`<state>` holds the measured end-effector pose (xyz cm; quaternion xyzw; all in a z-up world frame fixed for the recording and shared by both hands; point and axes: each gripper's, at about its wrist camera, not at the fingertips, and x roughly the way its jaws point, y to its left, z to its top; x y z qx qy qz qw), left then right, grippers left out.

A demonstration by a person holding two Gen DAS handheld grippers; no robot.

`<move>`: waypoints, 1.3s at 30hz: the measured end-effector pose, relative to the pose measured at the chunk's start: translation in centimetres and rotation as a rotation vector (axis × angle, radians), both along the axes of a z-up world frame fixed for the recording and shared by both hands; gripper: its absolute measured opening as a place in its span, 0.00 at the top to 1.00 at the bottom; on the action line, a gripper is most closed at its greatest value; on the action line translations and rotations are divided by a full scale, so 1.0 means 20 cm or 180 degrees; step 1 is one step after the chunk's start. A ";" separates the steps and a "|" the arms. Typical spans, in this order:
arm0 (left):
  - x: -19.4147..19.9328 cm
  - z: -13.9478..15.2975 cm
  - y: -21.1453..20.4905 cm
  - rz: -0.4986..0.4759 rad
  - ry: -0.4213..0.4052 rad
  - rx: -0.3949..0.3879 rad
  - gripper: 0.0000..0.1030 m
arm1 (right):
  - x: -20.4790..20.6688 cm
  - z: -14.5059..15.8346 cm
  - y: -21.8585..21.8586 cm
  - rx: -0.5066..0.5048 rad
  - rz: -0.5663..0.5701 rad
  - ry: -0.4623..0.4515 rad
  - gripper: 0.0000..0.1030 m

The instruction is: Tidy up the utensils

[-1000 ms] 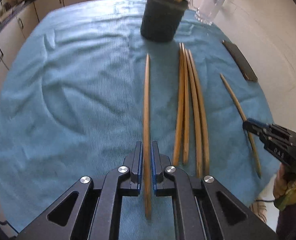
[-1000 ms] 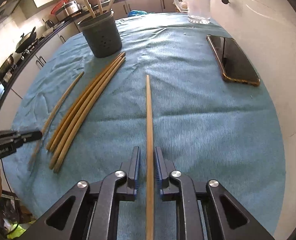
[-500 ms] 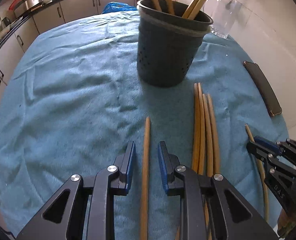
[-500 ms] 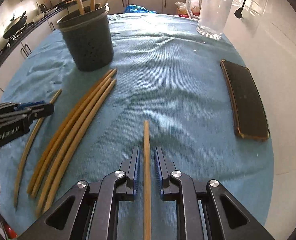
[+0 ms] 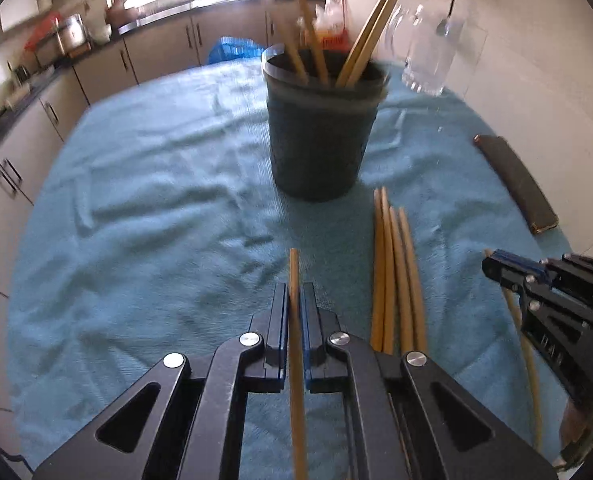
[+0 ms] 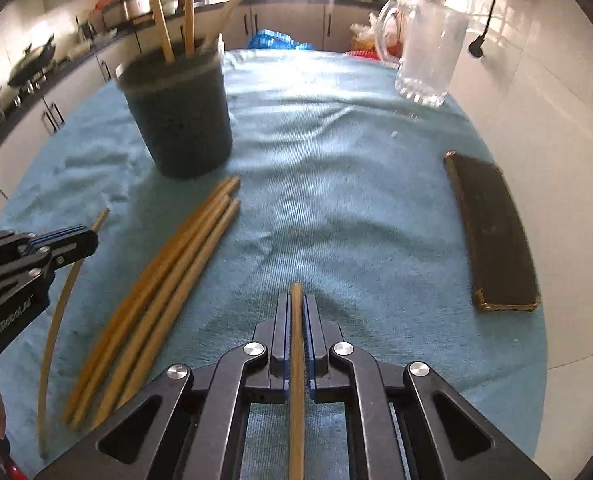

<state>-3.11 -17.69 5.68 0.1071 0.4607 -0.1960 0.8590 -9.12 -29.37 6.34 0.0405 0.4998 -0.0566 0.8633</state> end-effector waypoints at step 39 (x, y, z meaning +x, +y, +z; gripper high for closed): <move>-0.56 0.59 0.18 0.0053 -0.1099 -0.0209 0.95 | -0.58 0.76 0.01 0.0177 -0.0072 -0.1354 0.94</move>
